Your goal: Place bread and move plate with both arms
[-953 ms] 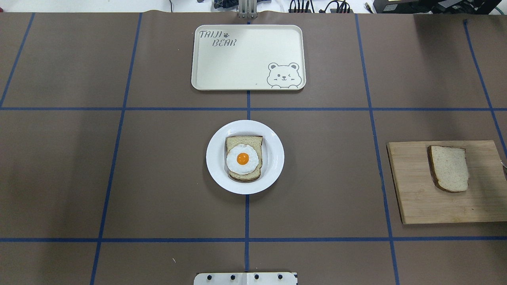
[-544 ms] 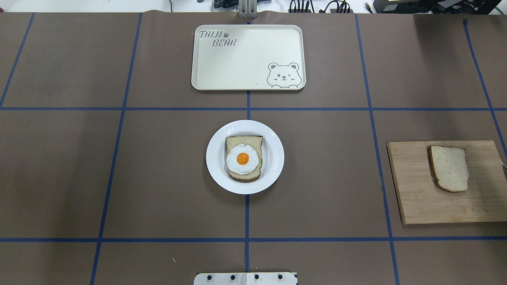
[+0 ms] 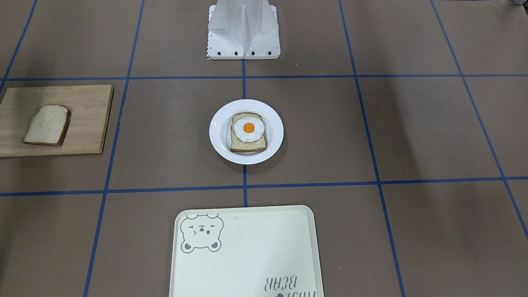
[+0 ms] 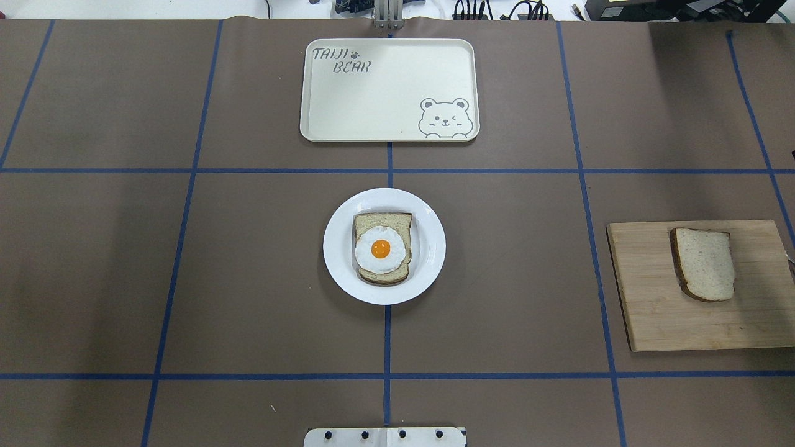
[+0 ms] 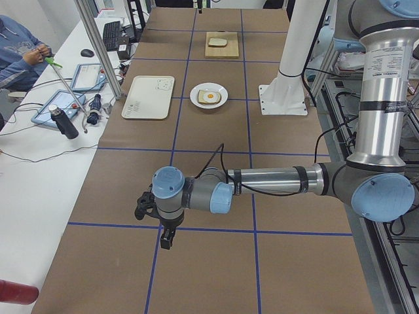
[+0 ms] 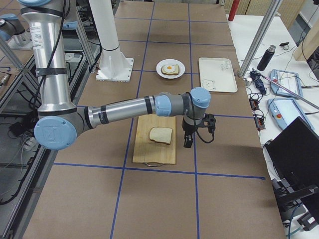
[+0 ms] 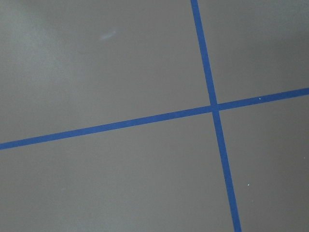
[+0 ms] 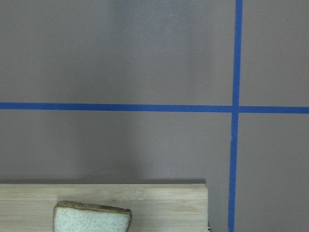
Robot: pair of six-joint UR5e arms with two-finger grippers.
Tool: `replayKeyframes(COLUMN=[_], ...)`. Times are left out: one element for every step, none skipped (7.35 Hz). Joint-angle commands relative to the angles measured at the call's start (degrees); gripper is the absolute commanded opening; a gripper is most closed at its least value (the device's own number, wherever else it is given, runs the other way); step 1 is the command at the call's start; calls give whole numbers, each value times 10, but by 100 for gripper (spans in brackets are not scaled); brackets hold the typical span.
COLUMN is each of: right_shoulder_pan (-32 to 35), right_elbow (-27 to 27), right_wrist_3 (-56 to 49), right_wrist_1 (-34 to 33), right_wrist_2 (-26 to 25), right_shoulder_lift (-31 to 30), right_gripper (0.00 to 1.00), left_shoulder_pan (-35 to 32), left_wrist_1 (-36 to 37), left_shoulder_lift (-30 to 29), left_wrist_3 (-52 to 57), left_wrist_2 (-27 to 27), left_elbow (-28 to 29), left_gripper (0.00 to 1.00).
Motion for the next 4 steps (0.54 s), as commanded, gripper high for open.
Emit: replayKeyframes(right_shoulder_pan=[-16,-43,-63,-91], right_elbow=[6,10,11,11], right_wrist_3=[12,15,64,129], right_wrist_1=[29,51,86,165], right_wrist_2=[71,72,71,71], right_shoulder_lift=[-24,-35,-53,-73], right_gripper=[100,100,100,100], left_shoulder_pan=[1,1,0,1], left_wrist_1=[-7,-7,-7,-7], left_shoulder_lift=[3,2,3,3], left_wrist_3=[-27,-27,-27,-28], left_wrist_2=[-3,-3,-3,-4], left_elbow=[-4,-4,-4,-4], left_gripper=[99,99,99,99])
